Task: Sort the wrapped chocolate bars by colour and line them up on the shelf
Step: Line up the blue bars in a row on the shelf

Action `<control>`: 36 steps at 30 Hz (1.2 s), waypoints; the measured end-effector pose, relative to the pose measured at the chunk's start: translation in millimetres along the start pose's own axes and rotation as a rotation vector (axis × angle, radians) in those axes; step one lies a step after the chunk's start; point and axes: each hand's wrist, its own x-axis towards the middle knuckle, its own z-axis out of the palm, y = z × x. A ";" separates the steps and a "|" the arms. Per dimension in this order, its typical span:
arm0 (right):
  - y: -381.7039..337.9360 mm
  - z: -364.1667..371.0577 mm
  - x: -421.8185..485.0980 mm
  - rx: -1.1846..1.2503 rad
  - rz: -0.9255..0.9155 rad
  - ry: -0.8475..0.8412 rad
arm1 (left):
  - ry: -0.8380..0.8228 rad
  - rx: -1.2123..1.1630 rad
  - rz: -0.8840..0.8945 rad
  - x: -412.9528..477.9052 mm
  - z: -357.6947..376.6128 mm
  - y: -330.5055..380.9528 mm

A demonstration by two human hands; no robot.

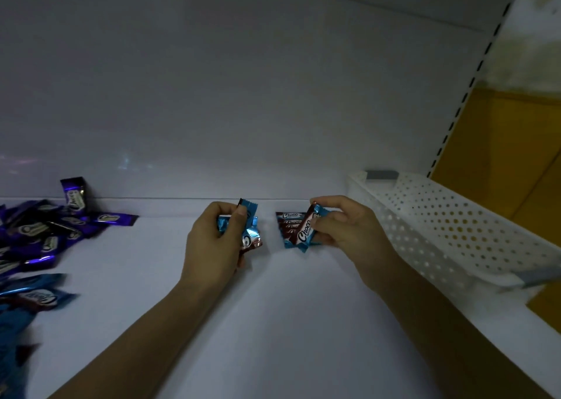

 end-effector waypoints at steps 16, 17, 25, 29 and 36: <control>8.6 -29.2 2.0 -1.067 -0.261 -0.366 | -0.056 0.053 0.013 -1.8 2.1 -0.8; 9.2 -29.5 2.9 -1.065 -0.270 -0.359 | -0.063 0.051 0.010 -2.3 2.2 -0.5; 25.2 -14.0 12.6 -1.131 -0.416 -0.089 | -0.079 0.075 0.035 -5.4 2.5 3.3; 29.4 -9.4 17.4 -1.162 -0.456 -0.038 | -0.084 0.089 0.043 -6.5 2.6 4.7; 32.5 -10.0 20.6 -1.170 -0.488 -0.030 | -0.100 0.083 0.049 -8.7 2.3 7.7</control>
